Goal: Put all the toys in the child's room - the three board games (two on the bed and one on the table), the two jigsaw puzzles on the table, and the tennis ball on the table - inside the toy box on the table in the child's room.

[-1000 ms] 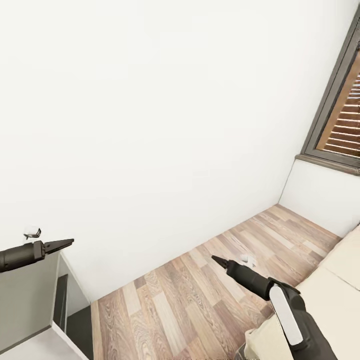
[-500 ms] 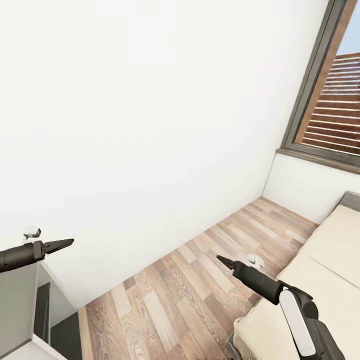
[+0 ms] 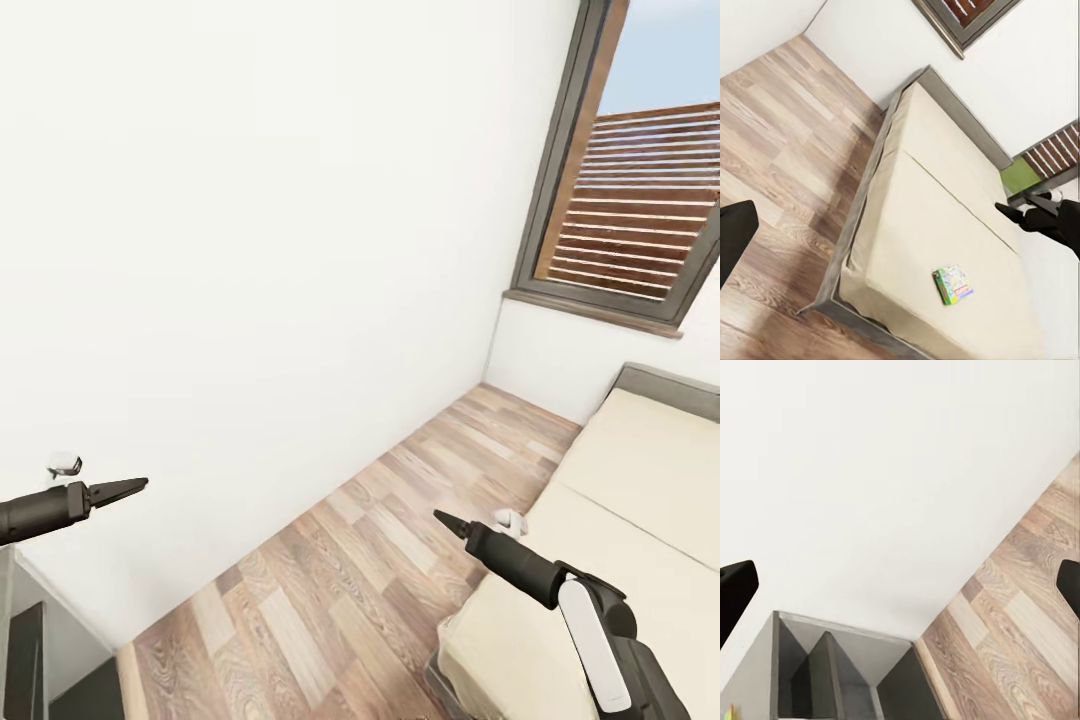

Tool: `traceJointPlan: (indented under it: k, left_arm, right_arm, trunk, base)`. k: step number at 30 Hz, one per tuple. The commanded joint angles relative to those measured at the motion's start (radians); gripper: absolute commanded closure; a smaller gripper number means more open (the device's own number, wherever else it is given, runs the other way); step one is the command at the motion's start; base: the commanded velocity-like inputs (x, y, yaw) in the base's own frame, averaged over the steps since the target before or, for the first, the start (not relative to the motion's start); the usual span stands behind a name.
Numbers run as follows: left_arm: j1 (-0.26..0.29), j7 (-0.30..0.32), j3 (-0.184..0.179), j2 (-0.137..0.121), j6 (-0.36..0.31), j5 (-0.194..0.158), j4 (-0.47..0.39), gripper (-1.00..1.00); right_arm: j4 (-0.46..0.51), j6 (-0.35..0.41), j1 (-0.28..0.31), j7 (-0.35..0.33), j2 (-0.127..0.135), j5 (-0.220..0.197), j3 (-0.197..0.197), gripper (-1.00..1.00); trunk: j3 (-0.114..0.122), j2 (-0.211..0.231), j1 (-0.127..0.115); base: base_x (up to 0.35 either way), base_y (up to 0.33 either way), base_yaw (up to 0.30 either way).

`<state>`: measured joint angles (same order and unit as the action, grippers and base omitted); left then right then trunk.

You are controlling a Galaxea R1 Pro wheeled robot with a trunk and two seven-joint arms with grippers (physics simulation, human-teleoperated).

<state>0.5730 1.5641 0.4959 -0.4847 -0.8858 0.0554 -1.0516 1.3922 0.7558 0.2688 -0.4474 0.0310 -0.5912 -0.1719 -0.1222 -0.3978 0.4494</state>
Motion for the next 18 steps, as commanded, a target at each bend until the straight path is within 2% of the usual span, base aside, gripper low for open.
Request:
traceJointPlan:
  k: [1, 10, 18]
  left_arm:
    - [0.001, 0.007, 0.001, 0.0, -0.01, 0.006, -0.001, -1.0]
    - [0.001, 0.007, 0.001, 0.0, -0.01, 0.006, -0.001, -1.0]
    - [0.001, 0.007, 0.001, 0.0, -0.01, 0.006, -0.001, -1.0]
  right_arm:
    - [0.001, 0.006, 0.001, -0.003, 0.0, -0.001, -0.001, -1.0]
    - [0.003, 0.001, -0.003, -0.004, -0.001, -0.001, -0.001, -1.0]
    - [0.004, 0.002, -0.006, -0.005, -0.001, -0.001, -0.001, -1.0]
  trunk:
    - [-0.002, -0.002, 0.001]
    - [-0.002, -0.002, 0.001]
    - [-0.002, -0.002, 0.001]
  base:
    - [0.0, 0.0, -0.218]
    - [0.0, 0.0, -0.094]
    - [0.0, 0.0, -0.252]
